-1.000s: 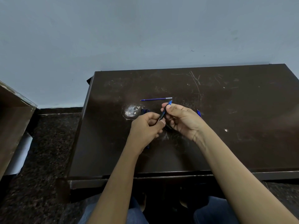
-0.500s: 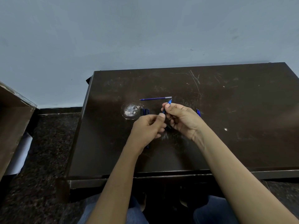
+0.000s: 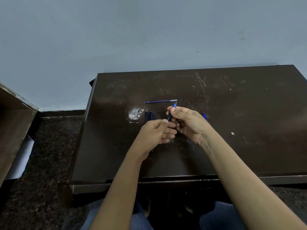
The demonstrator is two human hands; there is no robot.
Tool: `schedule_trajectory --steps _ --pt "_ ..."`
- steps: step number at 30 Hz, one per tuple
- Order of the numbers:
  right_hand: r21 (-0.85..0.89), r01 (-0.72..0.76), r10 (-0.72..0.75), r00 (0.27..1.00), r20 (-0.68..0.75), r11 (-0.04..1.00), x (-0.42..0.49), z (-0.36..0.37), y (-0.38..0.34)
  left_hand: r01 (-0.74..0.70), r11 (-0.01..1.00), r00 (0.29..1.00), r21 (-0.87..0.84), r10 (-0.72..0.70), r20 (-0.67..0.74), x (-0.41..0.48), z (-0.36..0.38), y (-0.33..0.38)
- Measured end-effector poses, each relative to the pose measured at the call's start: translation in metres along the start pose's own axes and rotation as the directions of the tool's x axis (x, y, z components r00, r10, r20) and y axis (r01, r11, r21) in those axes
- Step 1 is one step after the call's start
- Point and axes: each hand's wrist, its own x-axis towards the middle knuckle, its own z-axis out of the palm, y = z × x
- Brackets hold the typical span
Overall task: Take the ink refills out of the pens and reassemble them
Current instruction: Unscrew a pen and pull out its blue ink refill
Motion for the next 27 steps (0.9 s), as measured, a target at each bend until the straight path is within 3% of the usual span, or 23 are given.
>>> schedule_trajectory --steps 3,5,9,18,27 --pt "-0.018 0.003 -0.003 1.0 -0.002 1.0 0.001 -0.001 0.0 -0.071 0.997 0.996 -0.004 0.07 -0.063 0.001 -0.004 -0.002" --pt "-0.023 0.007 -0.007 1.0 -0.011 1.0 0.002 -0.001 0.0 -0.041 0.999 0.997 -0.033 0.039 -0.061 0.001 -0.003 -0.002" --pt "-0.023 0.016 -0.016 1.0 0.004 1.0 -0.001 0.001 0.0 0.135 0.987 0.986 -0.083 -0.126 0.107 -0.003 -0.001 0.006" --pt "0.009 0.021 -0.022 0.992 0.128 1.0 -0.001 -0.001 -0.002 0.217 0.927 0.941 -0.305 -0.116 0.317 -0.009 -0.01 0.013" --pt "-0.075 0.109 -0.11 0.994 -0.021 0.991 -0.002 0.002 0.003 -0.027 0.999 0.998 -0.037 0.025 -0.057 -0.003 0.007 -0.001"
